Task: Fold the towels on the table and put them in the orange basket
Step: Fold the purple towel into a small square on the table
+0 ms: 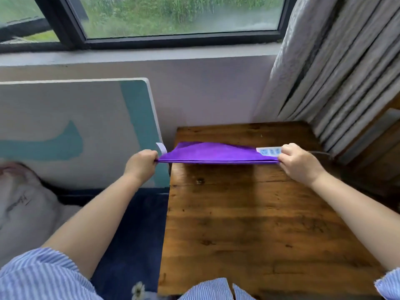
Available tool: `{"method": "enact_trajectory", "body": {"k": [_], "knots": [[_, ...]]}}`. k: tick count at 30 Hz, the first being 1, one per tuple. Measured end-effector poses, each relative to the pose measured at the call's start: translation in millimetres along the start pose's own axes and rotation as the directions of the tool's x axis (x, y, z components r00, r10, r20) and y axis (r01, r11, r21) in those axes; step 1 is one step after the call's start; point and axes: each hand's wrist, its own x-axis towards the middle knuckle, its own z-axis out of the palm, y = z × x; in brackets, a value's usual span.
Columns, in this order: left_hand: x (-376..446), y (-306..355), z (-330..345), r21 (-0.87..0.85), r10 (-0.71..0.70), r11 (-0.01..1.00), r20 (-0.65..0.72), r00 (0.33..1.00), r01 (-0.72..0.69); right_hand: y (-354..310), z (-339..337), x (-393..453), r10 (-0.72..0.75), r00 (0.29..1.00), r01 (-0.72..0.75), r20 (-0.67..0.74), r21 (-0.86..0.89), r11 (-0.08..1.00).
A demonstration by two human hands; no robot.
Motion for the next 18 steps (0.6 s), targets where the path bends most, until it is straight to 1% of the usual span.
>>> {"method": "enact_trajectory", "body": {"k": [2, 3, 4, 6, 8, 10, 12, 13, 15, 17, 18], "knots": [[-30, -8, 23, 0.09, 0.053, 0.994, 0.158, 0.986, -0.067, -23, 14, -25, -0.061, 0.99, 0.056, 0.126, 0.048, 0.997], [-44, -11, 34, 0.123, 0.072, 0.987, 0.237, 0.969, -0.104, -35, 22, -38, -0.08, 0.974, 0.067, 0.213, 0.066, 0.996], [-56, -13, 42, 0.157, 0.082, 0.978, 0.313, 0.946, -0.136, -48, 29, -48, -0.066, 0.945, 0.041, 0.32, 0.084, 0.996], [-75, -14, 56, 0.193, 0.114, 0.956, 0.446, 0.888, -0.22, -67, 50, -74, -0.045, 0.859, -0.013, 0.511, 0.109, 0.994], [-95, -15, 69, 0.184, 0.13, 0.939, 0.594, 0.794, -0.292, -89, 64, -96, -0.069, 0.737, -0.058, 0.673, 0.163, 0.985], [-114, -17, 81, 0.162, 0.133, 0.925, 0.708, 0.693, -0.343, -111, 69, -110, -0.105, 0.62, -0.07, 0.778, 0.188, 0.98], [-130, -22, 92, 0.136, 0.105, 0.932, 0.786, 0.61, -0.335, -126, 73, -121, -0.144, 0.529, -0.091, 0.837, 0.224, 0.97], [-138, -27, 97, 0.111, 0.098, 0.943, 0.807, 0.583, -0.313, -134, 71, -125, -0.166, 0.494, -0.097, 0.853, 0.244, 0.965], [-148, -35, 104, 0.061, 0.1, 0.962, 0.828, 0.552, -0.266, -145, 70, -134, -0.175, 0.451, -0.146, 0.875, 0.266, 0.953], [-158, -43, 109, -0.009, 0.119, 0.979, 0.835, 0.537, -0.203, -153, 70, -143, -0.144, 0.406, -0.231, 0.902, 0.254, 0.939], [-161, -45, 111, -0.031, 0.12, 0.984, 0.84, 0.53, -0.173, -155, 70, -146, -0.12, 0.385, -0.3, 0.915, 0.247, 0.921]]}}
